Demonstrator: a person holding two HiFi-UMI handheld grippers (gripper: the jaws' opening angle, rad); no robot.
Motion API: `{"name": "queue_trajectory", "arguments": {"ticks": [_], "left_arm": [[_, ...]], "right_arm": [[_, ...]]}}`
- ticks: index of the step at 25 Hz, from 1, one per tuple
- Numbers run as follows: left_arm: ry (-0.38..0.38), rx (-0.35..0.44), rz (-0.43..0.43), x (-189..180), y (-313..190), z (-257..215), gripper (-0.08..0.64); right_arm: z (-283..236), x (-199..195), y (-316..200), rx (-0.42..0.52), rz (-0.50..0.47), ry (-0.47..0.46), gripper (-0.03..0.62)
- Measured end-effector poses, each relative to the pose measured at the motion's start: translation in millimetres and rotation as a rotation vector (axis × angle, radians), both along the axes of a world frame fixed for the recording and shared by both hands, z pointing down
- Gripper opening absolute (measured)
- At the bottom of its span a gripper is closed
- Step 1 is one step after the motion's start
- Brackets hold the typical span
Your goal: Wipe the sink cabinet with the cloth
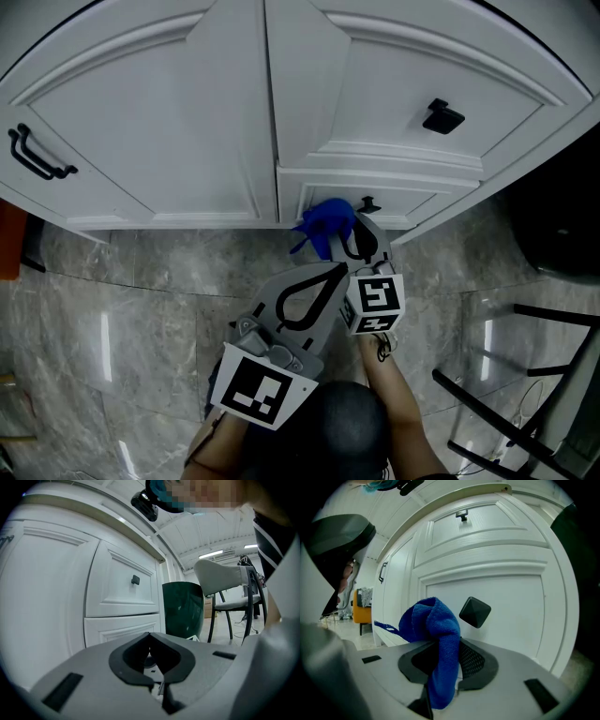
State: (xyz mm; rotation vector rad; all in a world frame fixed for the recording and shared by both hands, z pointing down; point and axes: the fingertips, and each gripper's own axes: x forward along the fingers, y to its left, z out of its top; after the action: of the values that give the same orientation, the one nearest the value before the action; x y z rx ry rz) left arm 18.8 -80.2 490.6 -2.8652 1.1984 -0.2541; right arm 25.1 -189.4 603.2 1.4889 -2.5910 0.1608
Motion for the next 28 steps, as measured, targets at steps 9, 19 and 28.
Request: {"name": "queue_trajectory", "arguments": {"ticks": [9, 19, 28], "left_arm": [[-0.002, 0.001, 0.010, 5, -1, 1, 0.005], [-0.009, 0.001, 0.015, 10, -2, 2, 0.005], [-0.014, 0.002, 0.019, 12, -1, 2, 0.005]], "right_arm": [[2, 18, -2, -0.002, 0.042, 0.007, 0.117], [3, 32, -4, 0.002, 0.070, 0.015, 0.117], [4, 49, -5, 0.008, 0.108, 0.048, 0.118]]}}
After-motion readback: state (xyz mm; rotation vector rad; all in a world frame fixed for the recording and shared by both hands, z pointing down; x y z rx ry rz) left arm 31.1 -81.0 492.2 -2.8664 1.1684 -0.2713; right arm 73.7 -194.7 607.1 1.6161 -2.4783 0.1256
